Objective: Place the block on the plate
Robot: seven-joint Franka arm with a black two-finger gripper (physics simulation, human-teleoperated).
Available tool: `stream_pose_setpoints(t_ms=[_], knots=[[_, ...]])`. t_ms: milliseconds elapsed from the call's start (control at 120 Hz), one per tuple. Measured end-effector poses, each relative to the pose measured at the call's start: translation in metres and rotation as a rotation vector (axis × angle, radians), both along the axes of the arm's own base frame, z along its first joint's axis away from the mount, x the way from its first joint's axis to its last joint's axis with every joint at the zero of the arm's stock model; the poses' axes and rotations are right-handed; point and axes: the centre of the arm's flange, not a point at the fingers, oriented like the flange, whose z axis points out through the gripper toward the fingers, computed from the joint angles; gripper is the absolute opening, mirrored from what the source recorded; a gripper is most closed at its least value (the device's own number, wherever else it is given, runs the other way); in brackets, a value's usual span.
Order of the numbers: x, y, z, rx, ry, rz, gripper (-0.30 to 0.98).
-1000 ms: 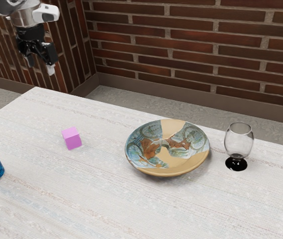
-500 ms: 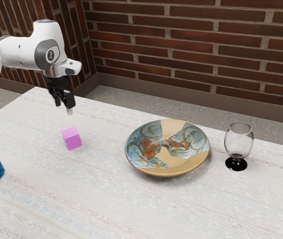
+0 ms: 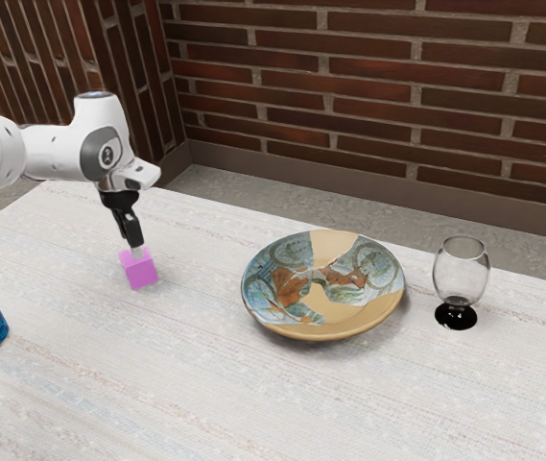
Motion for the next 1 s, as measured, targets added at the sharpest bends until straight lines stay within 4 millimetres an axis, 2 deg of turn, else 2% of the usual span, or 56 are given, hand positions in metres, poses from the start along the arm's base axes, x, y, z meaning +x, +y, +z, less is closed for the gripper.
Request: stream_pose_setpoints(t_ms=[150,525,825,1000], knots=[[0.008,0.008,-0.008,-0.003,-0.028,-0.045,0.69],[0.011,0.028,-0.036,-0.023,-0.039,-0.076,0.69],[0.014,0.026,-0.06,-0.037,-0.029,-0.106,0.69],[0.014,0.029,-0.068,-0.04,-0.03,-0.111,0.68]])
